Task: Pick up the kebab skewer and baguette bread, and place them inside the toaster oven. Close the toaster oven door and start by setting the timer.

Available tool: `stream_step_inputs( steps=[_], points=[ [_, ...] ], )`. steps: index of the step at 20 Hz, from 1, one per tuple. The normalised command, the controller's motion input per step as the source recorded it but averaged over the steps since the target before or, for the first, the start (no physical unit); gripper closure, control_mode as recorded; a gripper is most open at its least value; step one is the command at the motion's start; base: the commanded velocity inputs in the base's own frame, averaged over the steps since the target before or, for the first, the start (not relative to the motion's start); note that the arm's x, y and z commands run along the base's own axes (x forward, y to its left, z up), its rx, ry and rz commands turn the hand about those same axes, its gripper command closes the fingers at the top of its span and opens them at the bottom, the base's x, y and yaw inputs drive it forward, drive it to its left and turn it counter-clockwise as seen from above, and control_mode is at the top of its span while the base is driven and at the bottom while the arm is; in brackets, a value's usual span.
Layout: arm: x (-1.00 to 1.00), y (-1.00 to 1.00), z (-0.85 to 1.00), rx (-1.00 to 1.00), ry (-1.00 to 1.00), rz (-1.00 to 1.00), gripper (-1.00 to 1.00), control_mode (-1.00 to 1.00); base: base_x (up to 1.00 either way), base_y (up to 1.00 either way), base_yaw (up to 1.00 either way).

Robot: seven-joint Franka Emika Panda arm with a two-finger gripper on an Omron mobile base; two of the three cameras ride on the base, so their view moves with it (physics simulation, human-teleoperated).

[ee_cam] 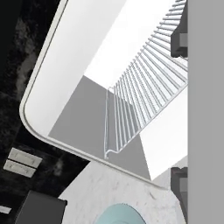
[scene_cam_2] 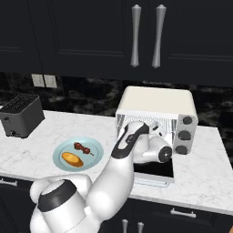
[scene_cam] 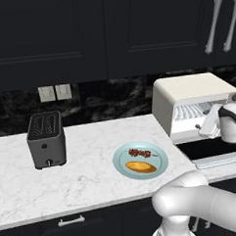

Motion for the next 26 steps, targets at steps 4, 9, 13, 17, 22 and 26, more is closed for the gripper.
stream_step_inputs(
  steps=[4,9,13,17,22,26],
  points=[
    [0.38,0.00,-0.13,0.00,-0.10,-0.08,-1.00,-1.00,0.00,0.00,0.00],
    [0.49,-0.03,-0.22,0.00,-0.06,-0.11,-1.00,-1.00,0.00,0.00,0.00],
    [0.31,-0.13,-0.26,0.00,-0.03,-0.04,-1.00,-1.00,0.00,0.00,0.00],
    [0.37,-0.15,-0.16,0.00,-0.02,0.00,-1.00,-1.00,0.00,0.00,0.00],
    [0.32,-0.25,-0.12,0.00,-0.03,0.00,-1.00,-1.00,0.00,0.00,0.00],
    [0.10,-0.11,-0.16,0.00,-0.01,0.00,-1.00,-1.00,0.00,0.00,0.00]
  ],
)
